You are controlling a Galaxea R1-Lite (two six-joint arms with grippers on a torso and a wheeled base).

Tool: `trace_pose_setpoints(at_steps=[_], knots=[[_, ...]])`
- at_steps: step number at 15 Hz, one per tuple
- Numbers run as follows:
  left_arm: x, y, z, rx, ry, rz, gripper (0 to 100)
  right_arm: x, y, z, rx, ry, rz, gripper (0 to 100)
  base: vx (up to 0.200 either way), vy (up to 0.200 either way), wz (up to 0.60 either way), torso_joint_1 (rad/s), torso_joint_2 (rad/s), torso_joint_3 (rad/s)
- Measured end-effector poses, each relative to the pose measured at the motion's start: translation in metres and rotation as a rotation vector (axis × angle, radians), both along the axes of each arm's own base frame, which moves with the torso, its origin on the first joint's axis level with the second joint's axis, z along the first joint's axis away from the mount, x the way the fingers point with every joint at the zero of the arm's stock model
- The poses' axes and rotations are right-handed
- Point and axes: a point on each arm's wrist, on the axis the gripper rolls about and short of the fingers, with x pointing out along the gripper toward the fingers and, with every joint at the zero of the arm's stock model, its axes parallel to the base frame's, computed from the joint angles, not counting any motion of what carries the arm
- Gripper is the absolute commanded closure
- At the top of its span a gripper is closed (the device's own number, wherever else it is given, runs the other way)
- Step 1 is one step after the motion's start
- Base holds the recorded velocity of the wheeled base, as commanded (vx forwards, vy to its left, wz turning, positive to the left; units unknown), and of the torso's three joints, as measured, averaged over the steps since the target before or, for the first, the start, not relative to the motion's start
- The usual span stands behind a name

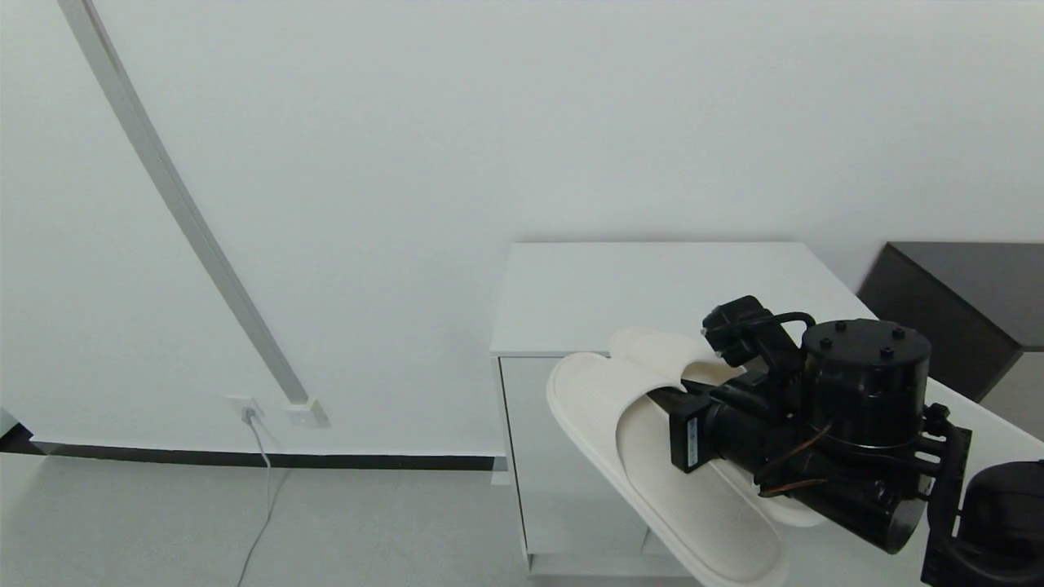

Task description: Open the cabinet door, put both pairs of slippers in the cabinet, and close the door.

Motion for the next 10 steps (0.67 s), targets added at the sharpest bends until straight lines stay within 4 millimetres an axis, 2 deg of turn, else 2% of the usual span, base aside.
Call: trace_pose_setpoints(at_steps=[10], knots=[[0.0000,0.0000,0.0000,0.000,0.000,0.000,100,-0.0005,0.0003,-0.0014,-0.004,0.004,0.002,100,0.000,-0.200,0.00,0.000,0.00,0.003]])
